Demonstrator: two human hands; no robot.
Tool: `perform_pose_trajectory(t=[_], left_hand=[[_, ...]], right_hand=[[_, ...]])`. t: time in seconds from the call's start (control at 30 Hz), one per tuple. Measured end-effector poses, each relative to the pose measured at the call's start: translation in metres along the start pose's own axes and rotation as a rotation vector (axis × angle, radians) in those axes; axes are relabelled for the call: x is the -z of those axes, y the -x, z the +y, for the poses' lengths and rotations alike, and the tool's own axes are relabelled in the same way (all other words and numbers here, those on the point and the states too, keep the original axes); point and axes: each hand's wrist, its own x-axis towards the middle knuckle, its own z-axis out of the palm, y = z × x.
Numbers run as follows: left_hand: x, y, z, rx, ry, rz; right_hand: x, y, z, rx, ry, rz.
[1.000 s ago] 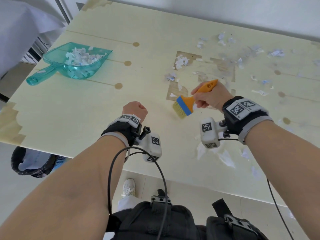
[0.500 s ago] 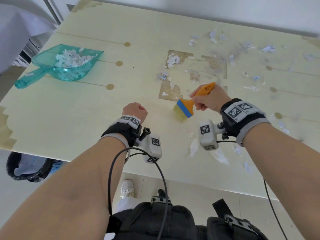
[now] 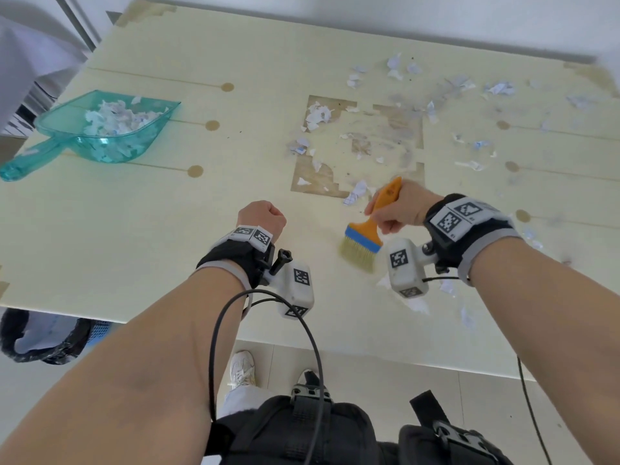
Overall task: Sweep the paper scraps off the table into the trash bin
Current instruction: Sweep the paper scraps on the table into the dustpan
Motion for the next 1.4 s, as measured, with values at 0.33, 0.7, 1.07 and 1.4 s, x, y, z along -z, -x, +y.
perform_pose_trajectory(t=[0.33,0.7,1.07,1.4], left_hand=[[0.007,-0.004,0.005,0.016,0.014,0.027],[0.024,-0.02,-0.005,0.095,0.067,0.063],[0.045,-0.063,-0.01,0.102,0.056,0.017],[0.068,-0.099,-0.012,0.054,-0.032,0.026]], right_hand=[[-0.007,-0.005,-0.017,0.069,-0.101,-0.198],[0.015,-0.04,-0.045,0.183,-0.218,0.124],[0.011,-0.073,-0.075,0.073,-0.195,0.278],[-0.018,-0.09,-0.101,0.024,-0.271,0.14]])
